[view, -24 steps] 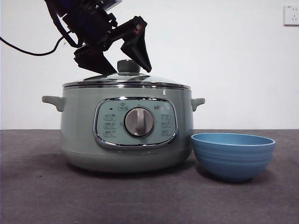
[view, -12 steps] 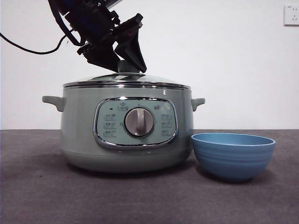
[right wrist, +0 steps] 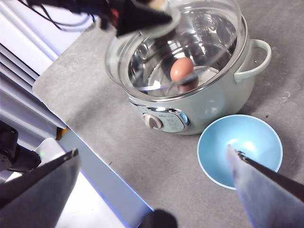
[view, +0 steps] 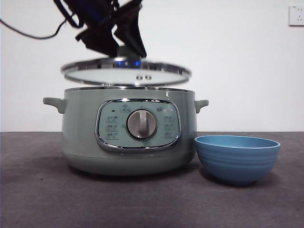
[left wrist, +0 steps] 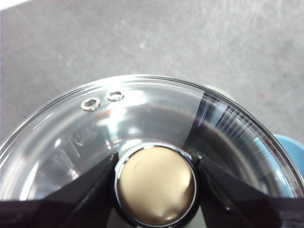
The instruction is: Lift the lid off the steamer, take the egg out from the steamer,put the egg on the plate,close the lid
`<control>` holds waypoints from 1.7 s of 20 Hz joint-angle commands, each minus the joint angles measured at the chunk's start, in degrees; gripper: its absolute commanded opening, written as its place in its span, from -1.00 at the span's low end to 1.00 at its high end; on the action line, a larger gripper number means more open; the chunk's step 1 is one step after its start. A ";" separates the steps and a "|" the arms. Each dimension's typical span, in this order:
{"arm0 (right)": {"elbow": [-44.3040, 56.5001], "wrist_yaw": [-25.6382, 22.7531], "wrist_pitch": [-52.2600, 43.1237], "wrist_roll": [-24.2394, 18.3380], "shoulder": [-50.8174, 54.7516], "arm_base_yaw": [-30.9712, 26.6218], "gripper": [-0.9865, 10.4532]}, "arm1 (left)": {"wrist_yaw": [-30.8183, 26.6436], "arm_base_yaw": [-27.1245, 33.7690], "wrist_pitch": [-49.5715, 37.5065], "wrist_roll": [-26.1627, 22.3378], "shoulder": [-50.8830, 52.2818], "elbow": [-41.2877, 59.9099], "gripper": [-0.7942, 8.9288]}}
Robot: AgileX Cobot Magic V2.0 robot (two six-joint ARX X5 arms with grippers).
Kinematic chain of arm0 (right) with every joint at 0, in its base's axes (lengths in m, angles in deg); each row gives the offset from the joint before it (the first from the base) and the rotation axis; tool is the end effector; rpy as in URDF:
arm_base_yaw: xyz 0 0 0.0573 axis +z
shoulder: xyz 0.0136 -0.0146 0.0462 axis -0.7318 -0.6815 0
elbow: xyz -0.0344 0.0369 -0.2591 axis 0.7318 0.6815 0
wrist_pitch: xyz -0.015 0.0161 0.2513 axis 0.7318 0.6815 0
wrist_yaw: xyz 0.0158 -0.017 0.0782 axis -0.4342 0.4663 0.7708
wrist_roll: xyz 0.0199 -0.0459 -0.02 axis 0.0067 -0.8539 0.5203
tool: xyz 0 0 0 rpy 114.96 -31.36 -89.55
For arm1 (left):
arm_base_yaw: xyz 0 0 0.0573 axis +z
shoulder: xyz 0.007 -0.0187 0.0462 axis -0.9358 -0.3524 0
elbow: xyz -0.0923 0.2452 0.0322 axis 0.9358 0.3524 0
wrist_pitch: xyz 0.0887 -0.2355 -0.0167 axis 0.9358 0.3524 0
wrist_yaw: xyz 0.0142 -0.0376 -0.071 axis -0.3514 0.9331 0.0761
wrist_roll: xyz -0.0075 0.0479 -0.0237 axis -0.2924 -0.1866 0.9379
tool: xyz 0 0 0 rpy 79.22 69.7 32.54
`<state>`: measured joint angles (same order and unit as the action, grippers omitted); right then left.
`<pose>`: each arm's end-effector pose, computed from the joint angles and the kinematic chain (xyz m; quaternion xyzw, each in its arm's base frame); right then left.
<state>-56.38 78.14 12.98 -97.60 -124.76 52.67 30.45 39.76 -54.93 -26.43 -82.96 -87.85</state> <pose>0.1252 0.0320 0.3465 0.0532 0.3098 0.4070 0.8576 0.3028 -0.1781 0.3177 0.0723 0.2842 -0.3358 0.8951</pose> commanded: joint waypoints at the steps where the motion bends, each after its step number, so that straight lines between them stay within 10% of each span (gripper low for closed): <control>1: -0.11 -0.02 -0.17 0.68 -0.02 0.09 0.16 | 0.09 -0.04 0.98 0.37 2.12 -5.40 -0.85; 12: -0.35 -0.37 -13.25 10.19 -7.41 3.76 0.16 | -5.05 0.02 20.44 0.39 25.22 -13.38 -0.85; 23: -19.89 -26.60 -14.32 10.71 -36.50 27.43 0.16 | -10.75 0.02 40.11 2.86 45.31 -13.38 -0.85; 34: -38.14 -37.24 -14.45 10.88 -63.95 33.94 0.16 | -12.04 0.02 46.42 2.89 49.55 -13.38 -0.85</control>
<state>-94.33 41.20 -1.27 -87.15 -188.19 86.46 18.10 39.78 -6.10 -23.83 -33.98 -100.35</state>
